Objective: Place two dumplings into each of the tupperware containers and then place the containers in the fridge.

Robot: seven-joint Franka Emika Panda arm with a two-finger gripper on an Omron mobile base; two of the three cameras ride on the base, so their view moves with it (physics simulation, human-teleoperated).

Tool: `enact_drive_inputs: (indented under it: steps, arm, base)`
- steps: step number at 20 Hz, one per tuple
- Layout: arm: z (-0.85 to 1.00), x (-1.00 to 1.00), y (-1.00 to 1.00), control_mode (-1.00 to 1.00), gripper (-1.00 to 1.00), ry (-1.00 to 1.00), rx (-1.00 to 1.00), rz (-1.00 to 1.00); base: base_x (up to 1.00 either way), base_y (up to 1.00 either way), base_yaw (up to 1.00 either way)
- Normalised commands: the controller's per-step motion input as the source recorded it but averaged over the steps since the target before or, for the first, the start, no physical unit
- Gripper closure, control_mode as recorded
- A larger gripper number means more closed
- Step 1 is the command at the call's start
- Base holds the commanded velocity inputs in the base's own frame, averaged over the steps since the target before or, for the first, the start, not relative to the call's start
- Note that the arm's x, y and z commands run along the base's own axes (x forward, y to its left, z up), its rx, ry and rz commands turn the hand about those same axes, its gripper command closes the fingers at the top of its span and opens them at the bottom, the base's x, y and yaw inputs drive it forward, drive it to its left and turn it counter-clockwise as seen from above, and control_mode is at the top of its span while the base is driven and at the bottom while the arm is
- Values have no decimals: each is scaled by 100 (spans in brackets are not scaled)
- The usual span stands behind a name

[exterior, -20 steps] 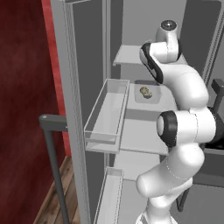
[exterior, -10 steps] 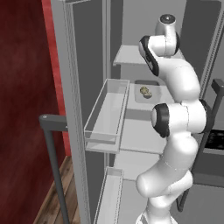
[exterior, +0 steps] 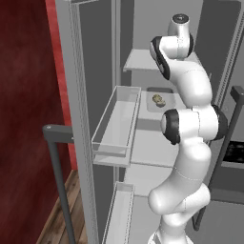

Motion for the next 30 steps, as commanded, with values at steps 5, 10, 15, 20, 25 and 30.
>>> enact_drive_inputs:
  steps: [5, 10, 15, 20, 25, 30]
  arm:
    - [2, -3, 0, -100, -100, 0, 0, -1]
    - [7, -50, 8, -100, -100, 0, -2, -8]
    - [0, -87, 11, -100, -100, 4, -1, -3]
    - [-4, -100, 24, -100, -100, -10, -1, 0]
    - [-1, -100, 9, -100, -100, -28, 0, 0]
    - [-31, -100, 4, -100, -100, -4, 0, 0]
  base:
    - [0, 0, 0]
    - [0, 0, 0]
    - [0, 0, 0]
    - [0, 0, 0]
    - [0, 0, 0]
    - [0, 0, 0]
